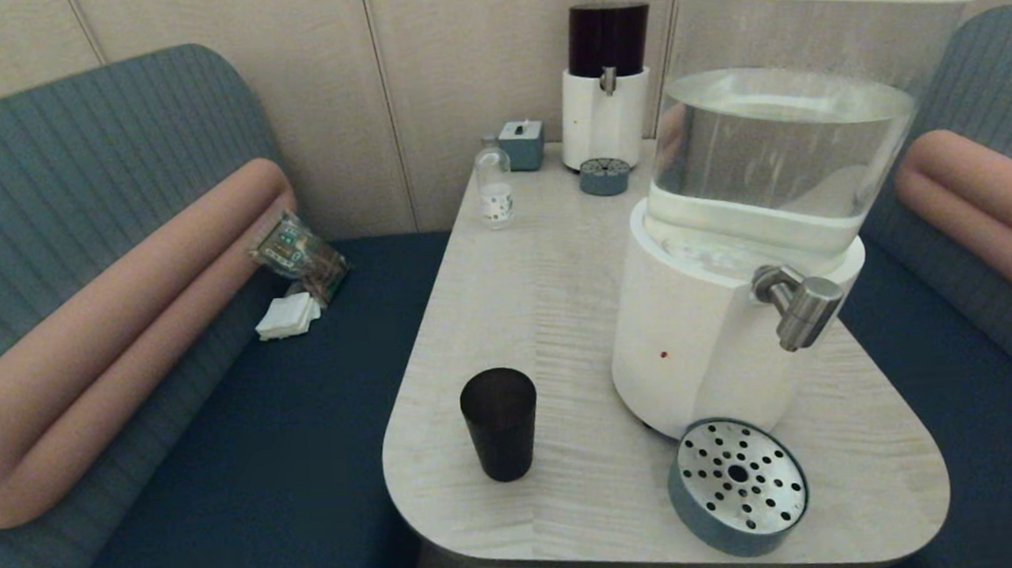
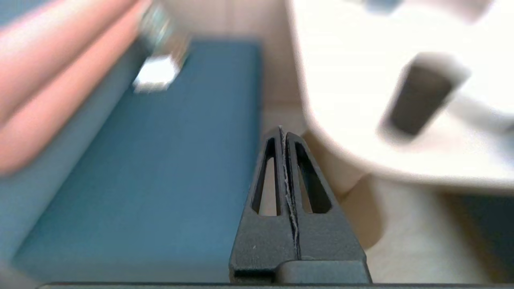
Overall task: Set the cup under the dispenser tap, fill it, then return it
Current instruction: Pick up the cup
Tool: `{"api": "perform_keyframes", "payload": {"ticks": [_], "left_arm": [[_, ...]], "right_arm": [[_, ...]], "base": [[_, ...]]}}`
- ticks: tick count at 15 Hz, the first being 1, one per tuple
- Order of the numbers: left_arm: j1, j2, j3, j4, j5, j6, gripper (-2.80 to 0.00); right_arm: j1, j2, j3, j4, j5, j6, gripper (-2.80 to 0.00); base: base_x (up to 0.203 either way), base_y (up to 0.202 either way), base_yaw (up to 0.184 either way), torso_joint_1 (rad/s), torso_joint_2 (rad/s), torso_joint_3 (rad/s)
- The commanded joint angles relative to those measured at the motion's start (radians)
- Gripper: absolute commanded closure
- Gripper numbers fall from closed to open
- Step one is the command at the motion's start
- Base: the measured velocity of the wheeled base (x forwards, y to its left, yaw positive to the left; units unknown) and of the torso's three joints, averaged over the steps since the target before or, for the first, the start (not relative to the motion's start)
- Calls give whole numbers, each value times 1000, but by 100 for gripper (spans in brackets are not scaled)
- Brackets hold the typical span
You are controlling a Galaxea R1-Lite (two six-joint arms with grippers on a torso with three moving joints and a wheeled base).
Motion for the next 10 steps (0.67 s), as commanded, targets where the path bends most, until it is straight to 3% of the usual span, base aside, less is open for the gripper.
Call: {"api": "perform_keyframes", "payload": {"ticks": [1,3,6,8,10], "left_arm": [[-1,101,-179,43,-72,-38,0],[-4,280,-322,33,-145,-140,0],[-7,558,-402,-135,-193,-285,0],[-7,734,-396,-328,-265,-326,0],[-7,900,-351,-617,-439,-322,0]], "right_arm": [[0,1,0,0,0,0,0],[0,1,0,0,0,0,0],[1,1,0,0,0,0,0],[0,1,0,0,0,0,0],[0,1,0,0,0,0,0]], "base": [[0,0,0,0,0,0],[0,0,0,0,0,0],[0,0,0,0,0,0],[0,0,0,0,0,0],[0,0,0,0,0,0]]}}
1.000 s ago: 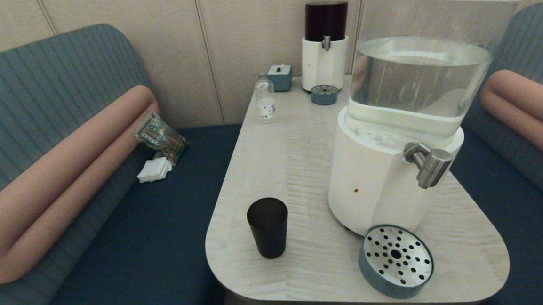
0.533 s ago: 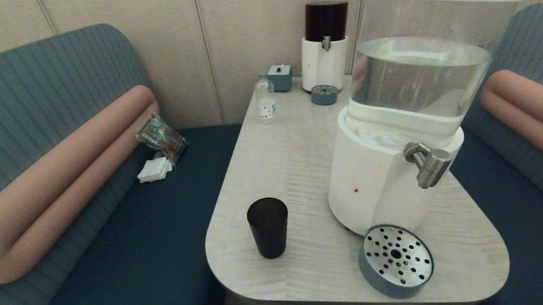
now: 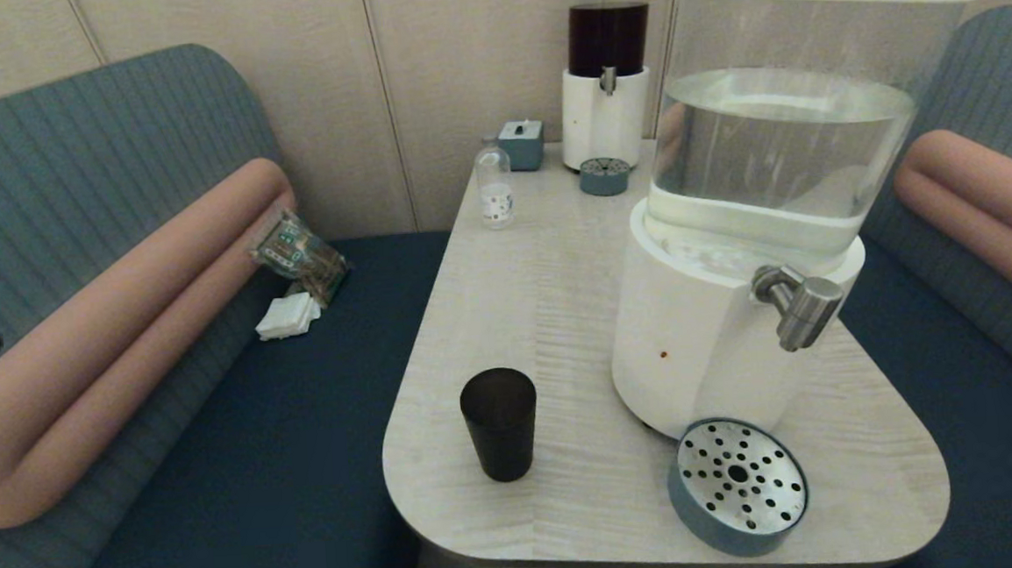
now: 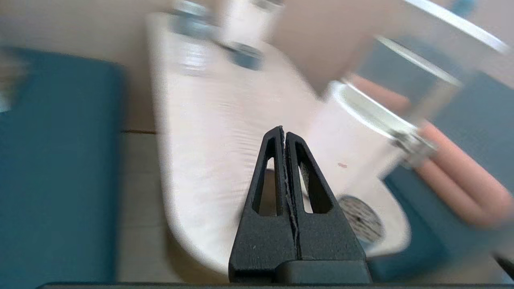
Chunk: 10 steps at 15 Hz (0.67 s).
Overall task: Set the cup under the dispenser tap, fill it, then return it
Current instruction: Pick up the cup
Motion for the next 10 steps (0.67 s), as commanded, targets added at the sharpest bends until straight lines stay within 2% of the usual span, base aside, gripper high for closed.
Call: {"api": "perform_keyframes", "payload": {"ticks": [1,2,4,5,8,10], "left_arm": [[0,265,58,-326,-148,34,0],[0,336,104,-445,-220,80,0],[0,459,206,-656,-407,170,0],[0,512,241,-742,-464,206,0],[0,670,316,-940,-542,305,0],[1,790,357,-1075,-563,355,0]], "right_arm": [[1,1,0,0,0,0,0],[1,1,0,0,0,0,0],[0,1,0,0,0,0,0],[1,1,0,0,0,0,0],[0,1,0,0,0,0,0],[1,1,0,0,0,0,0]], "base": [[0,0,0,0,0,0],[0,0,0,0,0,0],[0,0,0,0,0,0],[0,0,0,0,0,0],[0,0,0,0,0,0],[0,0,0,0,0,0]]}}
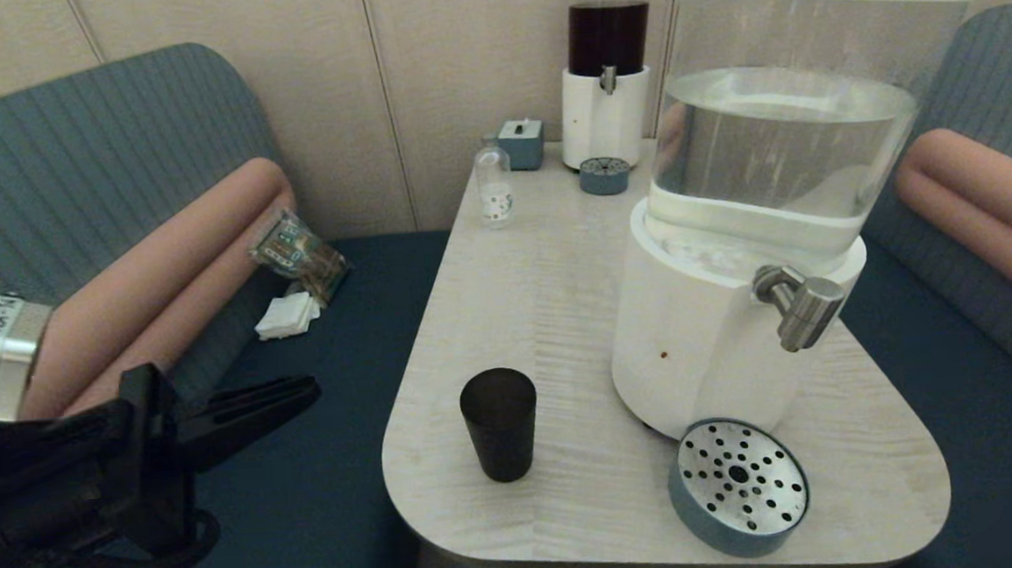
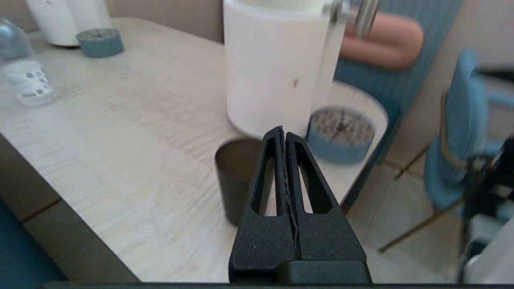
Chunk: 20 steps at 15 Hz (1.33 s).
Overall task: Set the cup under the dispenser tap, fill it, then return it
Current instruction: Pick up the cup
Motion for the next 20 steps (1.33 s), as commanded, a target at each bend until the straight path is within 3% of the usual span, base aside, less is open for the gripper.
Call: {"api": "perform_keyframes", "payload": {"ticks": [1,3,9,11,20], "left_arm": [[1,184,45,-135,-13,20,0],[2,239,72,-188,-19,30,0],[2,355,53,-191,-35,47,0],[2,425,44,-191,-50,79,0],[-2,570,-77,-191,-91,99,0]], "right_arm": [[0,1,0,0,0,0,0],[1,1,0,0,0,0,0],[1,1,0,0,0,0,0],[1,1,0,0,0,0,0],[0,1,0,0,0,0,0]], "base": [[0,0,0,0,0,0],[0,0,0,0,0,0],[0,0,0,0,0,0],[0,0,0,0,0,0],[0,0,0,0,0,0]]}}
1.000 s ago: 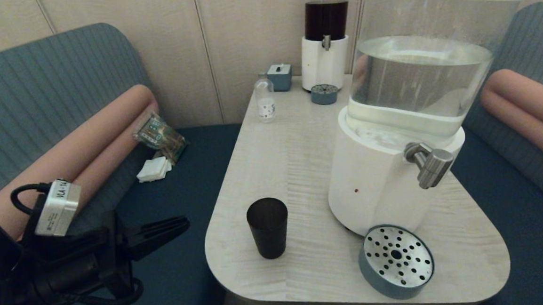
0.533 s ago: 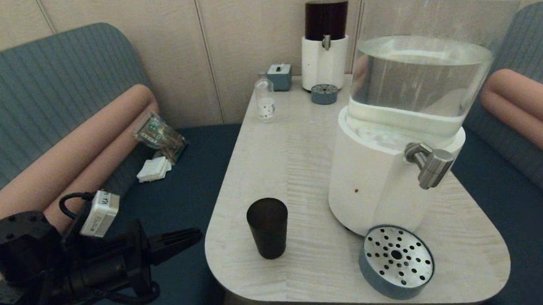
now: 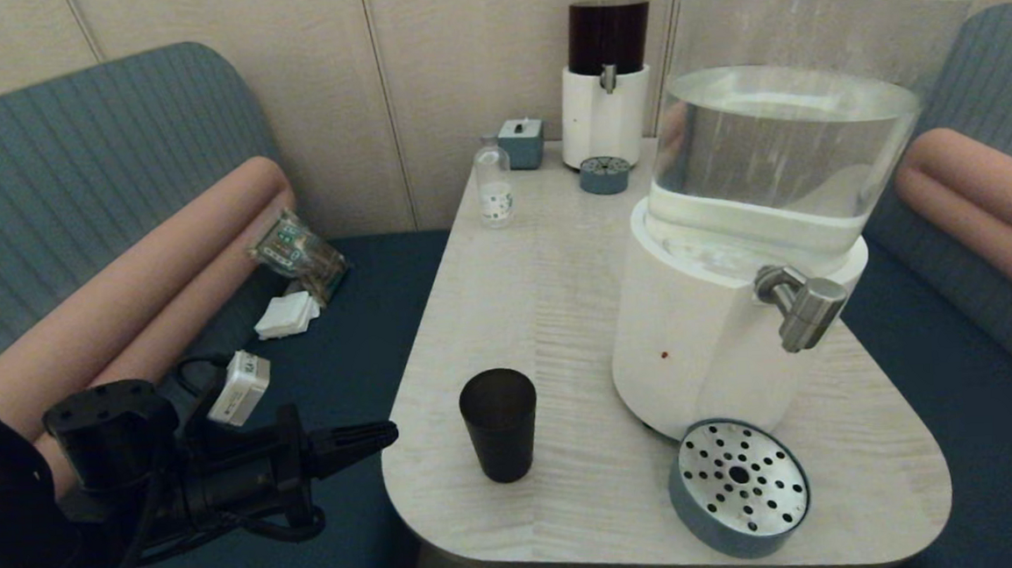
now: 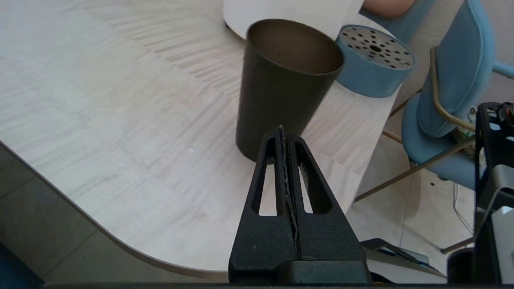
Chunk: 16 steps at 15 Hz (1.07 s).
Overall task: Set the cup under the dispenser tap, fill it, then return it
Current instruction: Pick up the cup
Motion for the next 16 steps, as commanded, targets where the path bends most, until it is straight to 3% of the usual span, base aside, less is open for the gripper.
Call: {"api": "perform_keyframes", "payload": {"ticks": [1,16], "left_arm": [[-1,28,-24,-8,-5,0,0],[-9,78,-51,-8,-4,-4,0]], "right_arm": [[1,1,0,0,0,0,0],[0,1,0,0,0,0,0]], "base": [[0,0,0,0,0,0],[0,0,0,0,0,0]]}}
